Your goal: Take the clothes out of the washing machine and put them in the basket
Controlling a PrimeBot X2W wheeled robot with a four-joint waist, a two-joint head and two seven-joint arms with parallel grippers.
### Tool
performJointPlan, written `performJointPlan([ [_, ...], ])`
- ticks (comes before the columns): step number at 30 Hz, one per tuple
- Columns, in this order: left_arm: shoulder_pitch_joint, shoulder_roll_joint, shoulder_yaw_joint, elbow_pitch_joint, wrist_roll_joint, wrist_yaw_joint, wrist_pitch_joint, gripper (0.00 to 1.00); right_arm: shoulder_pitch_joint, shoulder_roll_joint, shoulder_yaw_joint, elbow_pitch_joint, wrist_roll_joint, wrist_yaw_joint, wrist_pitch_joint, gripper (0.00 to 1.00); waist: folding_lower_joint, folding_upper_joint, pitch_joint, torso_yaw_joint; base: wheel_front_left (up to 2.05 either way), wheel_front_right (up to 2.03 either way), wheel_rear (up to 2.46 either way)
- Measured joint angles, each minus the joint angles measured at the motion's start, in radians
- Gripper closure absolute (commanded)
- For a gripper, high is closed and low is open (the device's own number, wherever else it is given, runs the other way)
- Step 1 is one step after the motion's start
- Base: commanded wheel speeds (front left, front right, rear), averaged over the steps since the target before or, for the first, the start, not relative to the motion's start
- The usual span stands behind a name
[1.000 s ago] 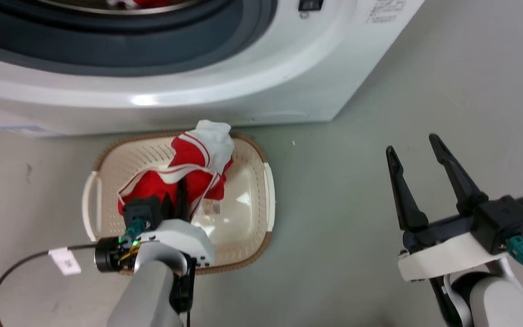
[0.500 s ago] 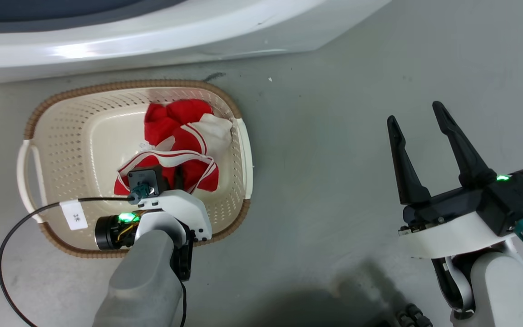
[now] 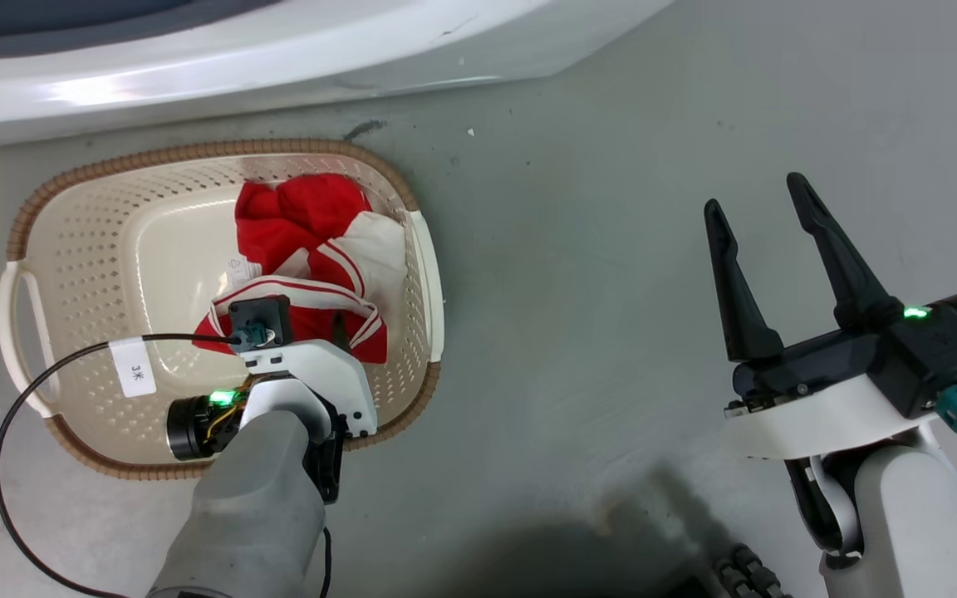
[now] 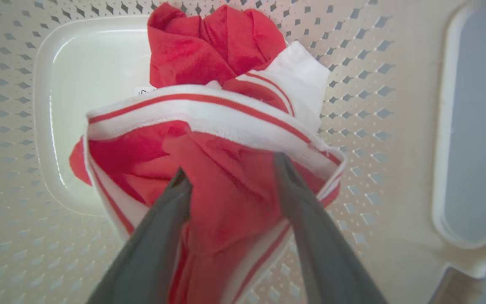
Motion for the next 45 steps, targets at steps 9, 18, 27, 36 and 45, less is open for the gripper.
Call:
performJointPlan([
  [9, 0.086, 0.001, 0.01, -0.081, -0.006, 0.003, 0.0, 0.0, 0.019, 0.005, -0.004, 0.042, -0.013, 0.0, -0.008, 0.0, 0.0, 0.0, -0.134, 0.016, 0.0, 0.0, 0.0],
  [18, 0.274, 0.001, 0.032, -0.261, 0.036, 0.0, 0.0, 0.0, 0.1, 0.011, -0.014, 0.039, -0.038, 0.0, 0.027, 0.0, -0.0003, 0.0, -0.331, 0.058, 0.0, 0.0, 0.0],
  [27, 0.417, 0.001, 0.035, -0.51, 0.094, 0.045, 0.0, 0.0, 0.169, 0.015, -0.034, 0.0, -0.055, 0.0, 0.071, 0.0, -0.0004, 0.0, -0.479, 0.121, 0.0, 0.0, 0.0],
  [36, 0.43, 0.001, 0.056, -0.676, 0.205, 0.075, 0.0, 0.0, 0.195, 0.017, -0.033, -0.038, -0.062, 0.0, 0.097, 0.0, -0.0004, 0.0, -0.545, 0.174, 0.0, 0.0, 0.0],
  [45, 0.226, 0.002, 0.07, -0.589, 0.251, 0.021, 0.0, 0.0, 0.197, 0.018, -0.015, -0.058, -0.054, 0.0, 0.104, 0.0, -0.0003, 0.0, -0.525, 0.175, 0.0, 0.0, 0.0],
])
